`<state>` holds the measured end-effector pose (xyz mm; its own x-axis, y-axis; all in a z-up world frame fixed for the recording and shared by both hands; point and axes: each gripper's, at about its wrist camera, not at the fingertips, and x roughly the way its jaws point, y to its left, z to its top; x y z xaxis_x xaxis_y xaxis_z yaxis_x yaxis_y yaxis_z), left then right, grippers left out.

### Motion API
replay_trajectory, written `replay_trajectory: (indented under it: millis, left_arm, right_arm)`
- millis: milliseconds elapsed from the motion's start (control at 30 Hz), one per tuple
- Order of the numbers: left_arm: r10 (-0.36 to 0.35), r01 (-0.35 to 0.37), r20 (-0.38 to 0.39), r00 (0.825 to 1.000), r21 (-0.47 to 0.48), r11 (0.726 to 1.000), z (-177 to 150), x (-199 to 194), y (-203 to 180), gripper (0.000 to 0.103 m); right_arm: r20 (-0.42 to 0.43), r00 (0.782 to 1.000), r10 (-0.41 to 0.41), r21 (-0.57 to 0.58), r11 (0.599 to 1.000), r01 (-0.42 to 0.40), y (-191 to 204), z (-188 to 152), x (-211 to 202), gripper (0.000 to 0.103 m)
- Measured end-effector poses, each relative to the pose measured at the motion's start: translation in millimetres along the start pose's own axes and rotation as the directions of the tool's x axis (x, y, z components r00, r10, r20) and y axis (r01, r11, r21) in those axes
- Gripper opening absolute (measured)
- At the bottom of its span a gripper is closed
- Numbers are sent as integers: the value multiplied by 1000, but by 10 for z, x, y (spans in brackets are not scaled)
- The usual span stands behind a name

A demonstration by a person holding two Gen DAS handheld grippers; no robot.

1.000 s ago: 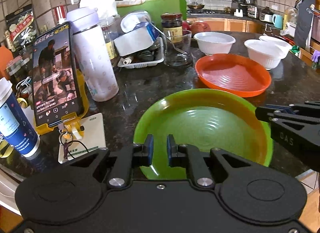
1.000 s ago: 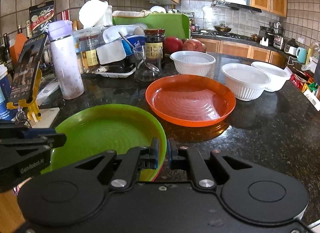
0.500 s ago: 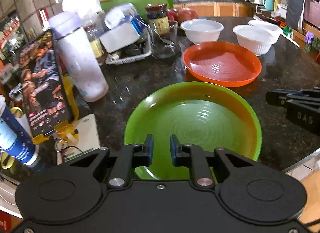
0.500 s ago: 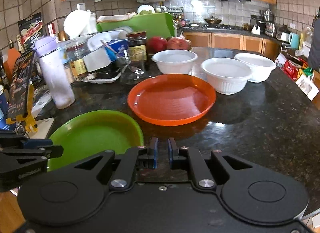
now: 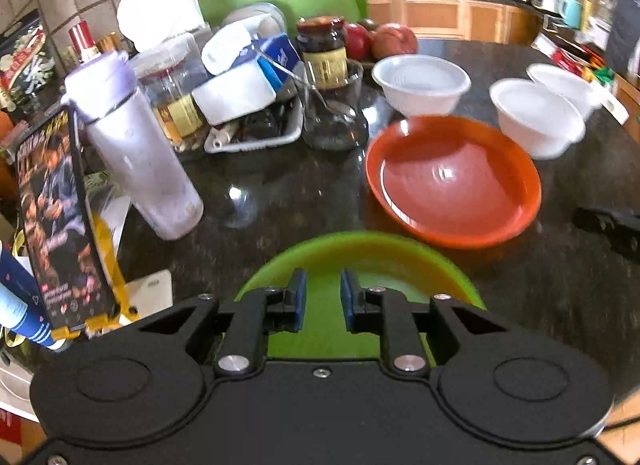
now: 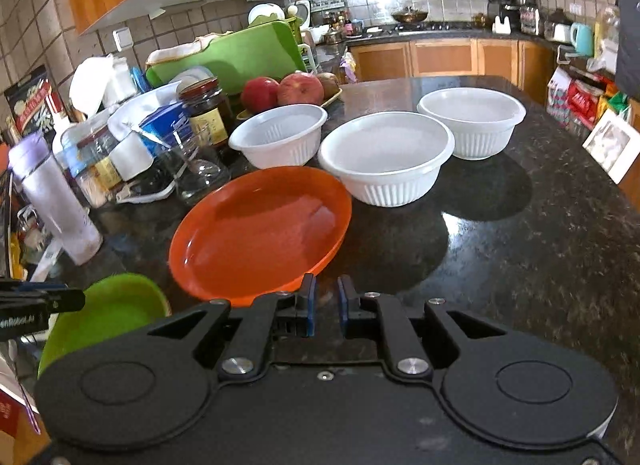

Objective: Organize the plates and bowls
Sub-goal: 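Move the left gripper to the orange plate rim and close it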

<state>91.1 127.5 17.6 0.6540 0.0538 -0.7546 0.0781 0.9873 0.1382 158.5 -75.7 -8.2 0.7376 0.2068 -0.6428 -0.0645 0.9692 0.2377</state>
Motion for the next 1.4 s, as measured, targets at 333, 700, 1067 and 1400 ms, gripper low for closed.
replay_trajectory:
  millis: [333, 700, 1067, 1400]
  left_arm:
    - [95, -98, -48, 994, -57, 994, 318, 352, -224, 30]
    - [72, -76, -110, 991, -35, 996, 623, 720, -212, 30]
    - [16, -17, -156, 988, -7, 1000, 804, 1099, -233, 29]
    - [8, -6, -184, 983, 13, 1000, 859, 1331, -210, 29]
  right_arm:
    - [-18, 997, 73, -29, 997, -74, -247, 232, 355, 21]
    - [-40, 998, 38, 7, 999, -38, -217, 362, 655, 24]
    - [-50, 999, 15, 0, 1000, -15, -144, 413, 847, 24]
    - [-72, 997, 11, -20, 1000, -12, -80, 427, 950, 20]
